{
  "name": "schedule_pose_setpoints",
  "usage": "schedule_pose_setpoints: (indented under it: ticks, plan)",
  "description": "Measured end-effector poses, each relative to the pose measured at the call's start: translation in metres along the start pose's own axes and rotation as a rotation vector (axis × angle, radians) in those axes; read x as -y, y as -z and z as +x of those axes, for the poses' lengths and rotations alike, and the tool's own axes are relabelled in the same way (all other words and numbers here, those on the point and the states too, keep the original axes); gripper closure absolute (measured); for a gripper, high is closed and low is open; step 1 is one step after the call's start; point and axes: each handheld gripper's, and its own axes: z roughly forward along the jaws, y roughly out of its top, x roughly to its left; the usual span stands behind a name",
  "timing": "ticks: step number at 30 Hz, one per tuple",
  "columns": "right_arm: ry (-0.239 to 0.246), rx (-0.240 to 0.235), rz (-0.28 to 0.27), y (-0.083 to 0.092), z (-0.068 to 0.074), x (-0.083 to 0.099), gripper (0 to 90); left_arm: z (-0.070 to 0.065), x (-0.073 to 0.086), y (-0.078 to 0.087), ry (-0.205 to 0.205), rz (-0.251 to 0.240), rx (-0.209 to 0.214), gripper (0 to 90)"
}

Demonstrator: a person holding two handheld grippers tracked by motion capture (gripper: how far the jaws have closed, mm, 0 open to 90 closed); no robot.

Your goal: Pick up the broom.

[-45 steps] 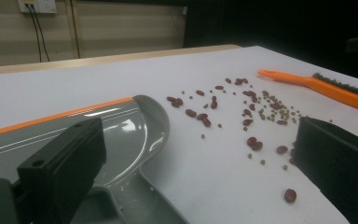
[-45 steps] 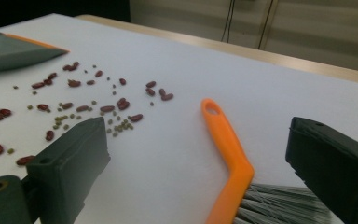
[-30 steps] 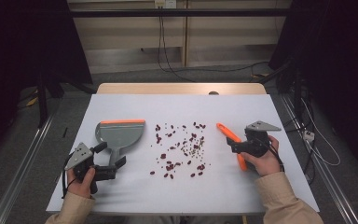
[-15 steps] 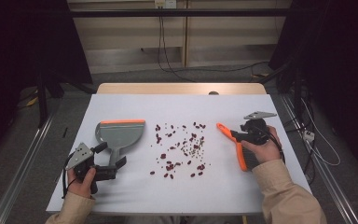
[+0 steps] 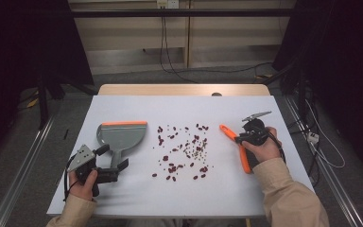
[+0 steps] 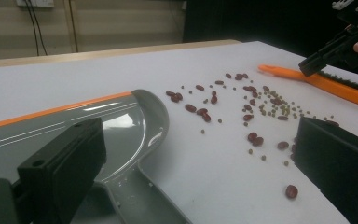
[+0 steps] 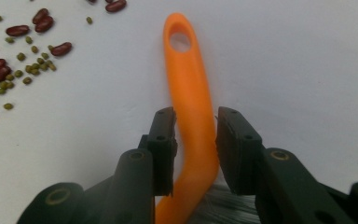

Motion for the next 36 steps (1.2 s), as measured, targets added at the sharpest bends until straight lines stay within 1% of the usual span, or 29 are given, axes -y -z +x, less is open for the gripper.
schedule_pose_setpoints:
  ticks: [1,3,5,7,8,10,12,13,14,19,22,25,29,32,34,35,36]
  plan:
    - [0.0,0.01,0.014,-0.001,0.0,-0.001,68.1,0.0,0.0,0.0,0.0,0.0,0.0,2.5]
    - [0.006,0.0,0.032,-0.003,-0.001,-0.002,69.2,0.0,0.0,0.0,-0.001,0.002,0.0,2.5]
    - [0.006,0.013,0.057,-0.005,-0.001,-0.004,71.1,0.0,0.0,0.0,0.0,0.0,0.0,2.5]
    - [0.014,0.004,0.074,-0.006,-0.002,-0.004,70.4,0.001,0.0,0.0,-0.001,0.002,-0.001,2.5]
    - [0.015,0.006,0.081,-0.008,-0.002,-0.005,69.8,0.001,0.0,0.0,-0.003,0.004,-0.001,2.5]
    - [0.035,0.014,0.115,-0.014,0.0,-0.004,67.8,0.001,0.0,0.0,-0.004,0.006,0.0,2.5]
    - [0.031,0.003,0.12,-0.015,-0.002,-0.005,68.3,0.001,0.0,0.0,-0.002,0.002,-0.001,2.5]
    - [0.019,-0.004,0.123,-0.015,-0.003,-0.006,69.0,0.001,0.0,0.0,-0.003,0.002,-0.002,2.5]
    - [-0.002,-0.012,0.127,-0.016,-0.004,-0.006,70.1,0.001,0.0,0.0,-0.005,0.004,-0.003,2.5]
    - [0.014,-0.017,0.143,-0.016,-0.005,-0.008,71.3,0.0,0.0,-0.001,-0.002,0.001,-0.003,2.5]
    - [0.008,-0.021,0.135,-0.016,-0.006,-0.007,71.5,0.0,0.0,-0.001,-0.003,-0.001,-0.005,2.5]
    - [0.024,-0.009,0.131,-0.015,-0.004,-0.008,71.6,0.0,0.0,-0.001,-0.004,-0.002,-0.005,2.5]
    - [0.023,-0.011,0.11,-0.013,-0.004,-0.006,71.5,0.0,-0.001,0.0,-0.005,-0.006,-0.01,2.5]
    - [0.022,-0.019,0.067,-0.008,-0.005,-0.004,71.5,0.0,-0.001,0.0,-0.004,-0.011,-0.012,2.5]
    - [0.021,-0.026,0.019,-0.002,-0.005,-0.002,71.5,0.0,-0.002,0.0,-0.001,-0.013,-0.015,2.5]
    - [0.009,-0.024,-0.014,0.002,-0.005,-0.001,71.6,0.0,-0.002,0.0,0.0,-0.014,-0.017,2.5]
    - [0.003,-0.035,-0.048,0.006,-0.005,0.001,71.5,0.0,-0.003,0.0,-0.004,-0.015,-0.018,2.5]
